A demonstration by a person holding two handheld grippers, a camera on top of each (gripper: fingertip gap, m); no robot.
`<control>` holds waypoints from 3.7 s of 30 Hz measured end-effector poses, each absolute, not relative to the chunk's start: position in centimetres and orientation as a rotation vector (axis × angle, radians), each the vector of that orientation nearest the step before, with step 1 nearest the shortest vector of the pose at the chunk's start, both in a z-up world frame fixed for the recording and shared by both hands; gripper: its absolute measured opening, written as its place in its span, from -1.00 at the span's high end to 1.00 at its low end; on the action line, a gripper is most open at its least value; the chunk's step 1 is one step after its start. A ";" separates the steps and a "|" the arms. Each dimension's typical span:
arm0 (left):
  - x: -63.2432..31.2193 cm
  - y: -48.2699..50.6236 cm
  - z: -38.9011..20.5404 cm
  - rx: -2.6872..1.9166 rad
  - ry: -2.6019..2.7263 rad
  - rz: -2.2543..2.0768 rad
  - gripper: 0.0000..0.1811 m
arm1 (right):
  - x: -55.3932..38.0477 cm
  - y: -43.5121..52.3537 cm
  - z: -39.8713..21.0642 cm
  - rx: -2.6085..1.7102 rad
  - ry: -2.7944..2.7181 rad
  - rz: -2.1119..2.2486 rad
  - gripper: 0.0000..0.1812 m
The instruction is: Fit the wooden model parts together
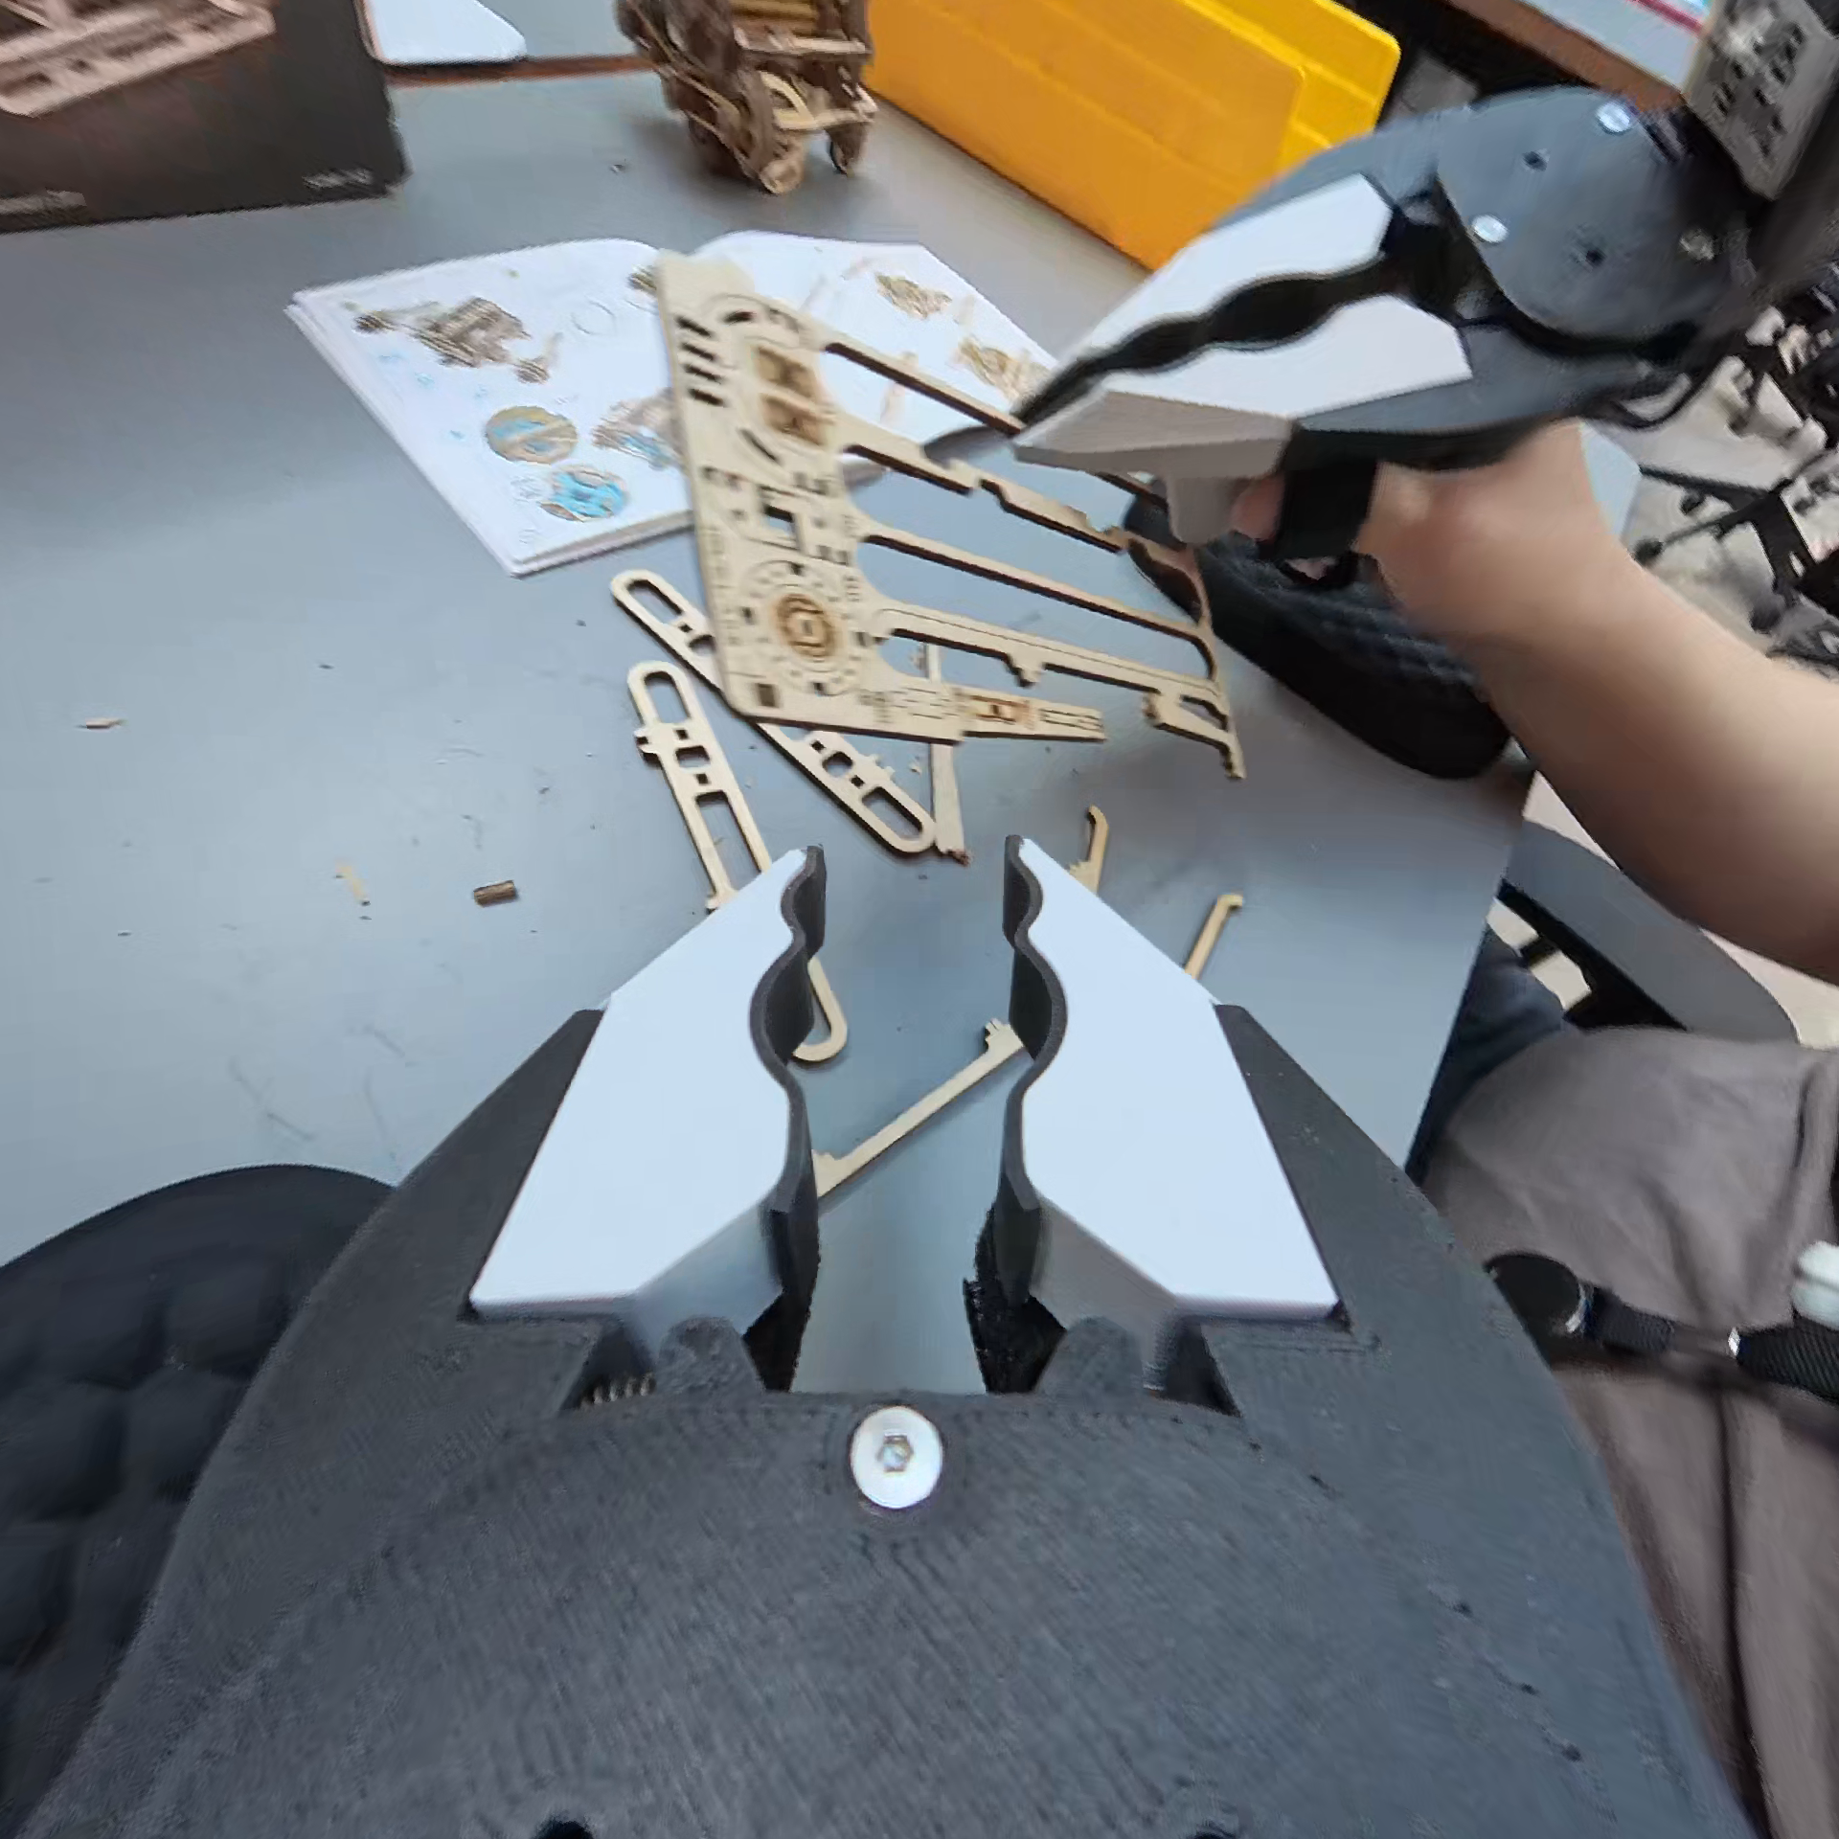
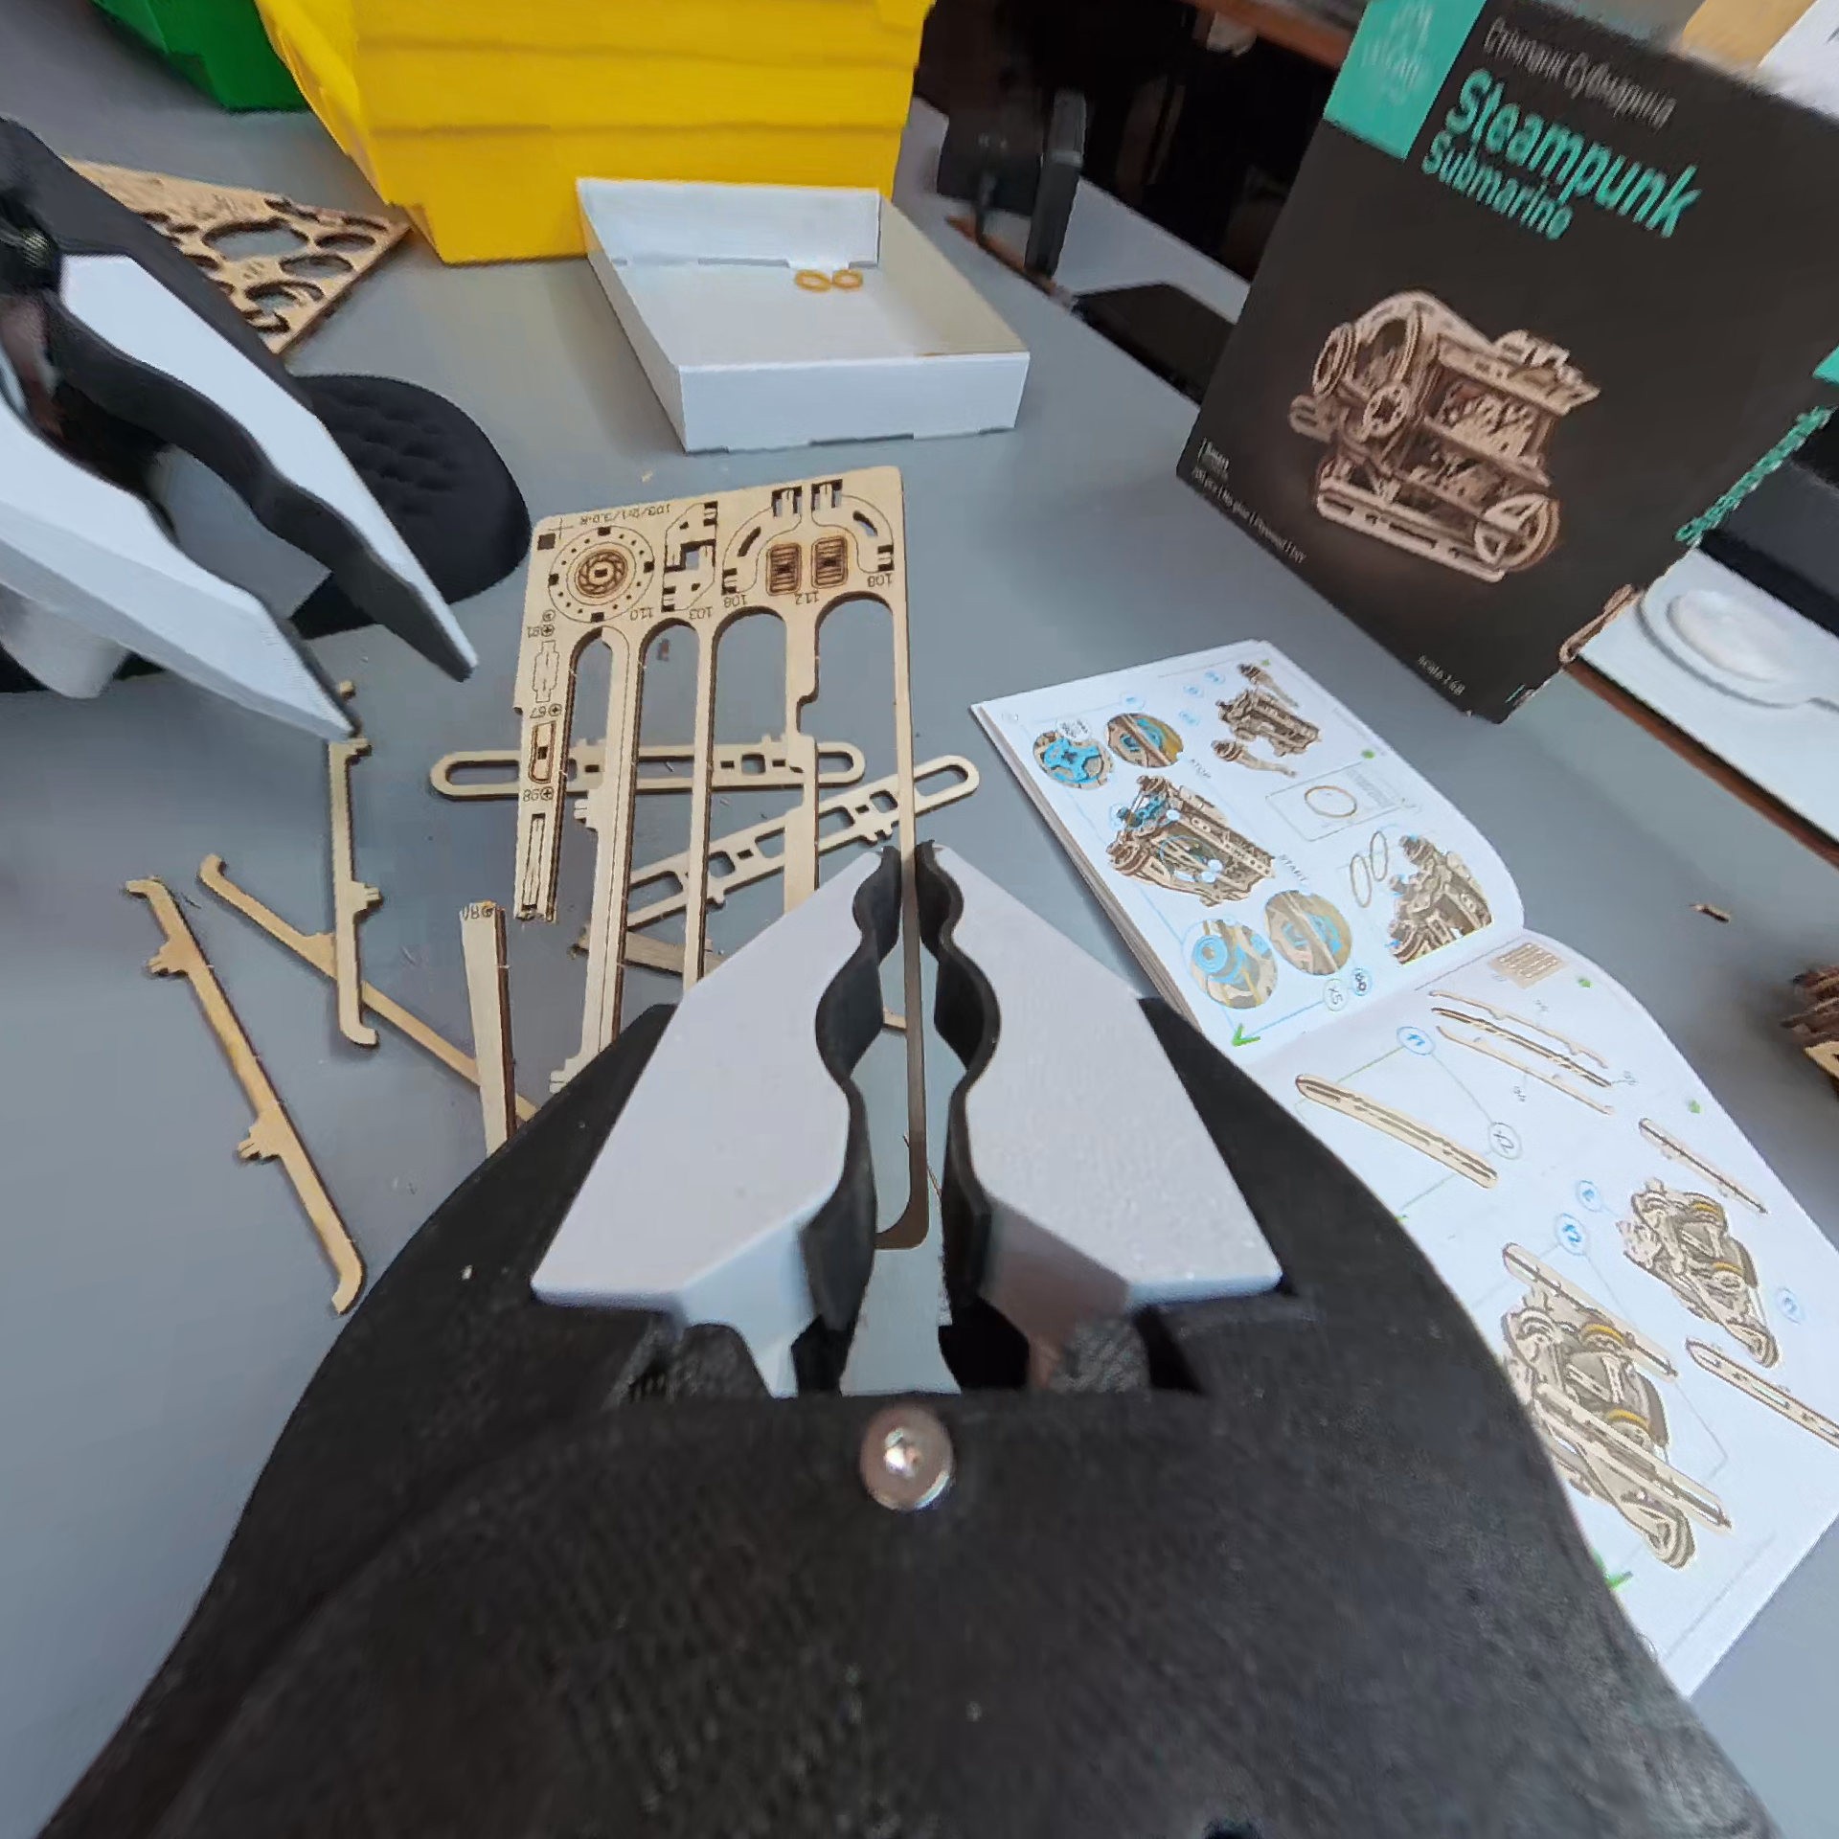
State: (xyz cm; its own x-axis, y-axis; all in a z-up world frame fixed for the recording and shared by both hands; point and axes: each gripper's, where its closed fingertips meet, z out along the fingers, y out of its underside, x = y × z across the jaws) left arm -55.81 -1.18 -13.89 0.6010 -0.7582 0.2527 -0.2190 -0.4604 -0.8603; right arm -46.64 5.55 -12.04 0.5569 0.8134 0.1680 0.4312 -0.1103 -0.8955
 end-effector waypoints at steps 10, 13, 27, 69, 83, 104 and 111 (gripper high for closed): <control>-57.4 1.6 -8.7 -1.892 0.582 -1.069 0.31 | -45.4 3.4 -8.9 -1.489 -1.219 0.391 0.99; -54.7 1.4 -8.6 -1.932 0.684 -1.326 0.28 | -45.5 3.2 -8.5 -1.420 -1.303 0.380 0.99; -49.0 -0.6 -11.1 -1.923 0.845 -1.526 1.00 | -45.1 3.9 -7.5 -1.303 -1.418 0.320 0.99; -52.0 -3.5 -2.6 -1.321 0.191 -1.526 1.00 | -47.3 -1.4 -1.1 -1.320 -0.522 1.873 0.99; -54.2 -3.8 -5.3 -1.360 0.099 -1.556 1.00 | -49.7 -1.5 -3.3 -1.343 -0.588 1.911 0.99; -54.0 -4.1 -5.3 -1.347 0.078 -1.539 1.00 | -49.7 -1.8 -4.0 -1.327 -0.548 1.998 0.94; -53.8 -4.2 -5.3 -1.349 0.087 -1.524 1.00 | -49.5 -2.0 -4.1 -1.323 -0.534 2.013 0.94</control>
